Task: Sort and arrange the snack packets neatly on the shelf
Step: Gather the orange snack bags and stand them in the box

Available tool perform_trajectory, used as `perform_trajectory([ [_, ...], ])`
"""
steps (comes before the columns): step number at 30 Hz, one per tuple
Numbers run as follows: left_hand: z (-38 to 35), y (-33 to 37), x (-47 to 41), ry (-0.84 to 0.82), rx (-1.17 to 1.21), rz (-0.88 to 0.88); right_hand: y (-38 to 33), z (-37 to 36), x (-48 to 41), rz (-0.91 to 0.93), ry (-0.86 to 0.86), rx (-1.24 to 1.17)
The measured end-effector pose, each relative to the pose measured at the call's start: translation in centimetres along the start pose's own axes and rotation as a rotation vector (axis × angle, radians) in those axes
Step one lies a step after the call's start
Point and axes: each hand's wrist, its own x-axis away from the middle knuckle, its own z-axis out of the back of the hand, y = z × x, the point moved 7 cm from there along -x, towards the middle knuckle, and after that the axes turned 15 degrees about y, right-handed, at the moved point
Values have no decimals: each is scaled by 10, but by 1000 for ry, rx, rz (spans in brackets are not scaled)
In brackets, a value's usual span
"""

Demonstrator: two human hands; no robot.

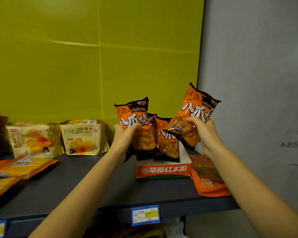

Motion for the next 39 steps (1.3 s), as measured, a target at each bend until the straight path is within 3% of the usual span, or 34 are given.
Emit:
perform_trajectory([
  [5,-34,-30,-1,3,-62,26,23,13,-26,-56,-39,-68],
  [13,-45,-49,3,23,-319,-177,55,-18,-20,-143,-221,-85],
  [21,-37,-34,-5,-24,-446,-266,66,-22,-7,218,-257,503],
  [26,-35,-39,-10,-12,-592,-335,60,-30,-7,381,-233,662],
  [32,-36,-46,-11,-124,-637,-373,79,-36,-11,435,-320,865],
  [39,-35,-50,-21,-62,-868,-421,75,-38,-8,500,-337,1035],
])
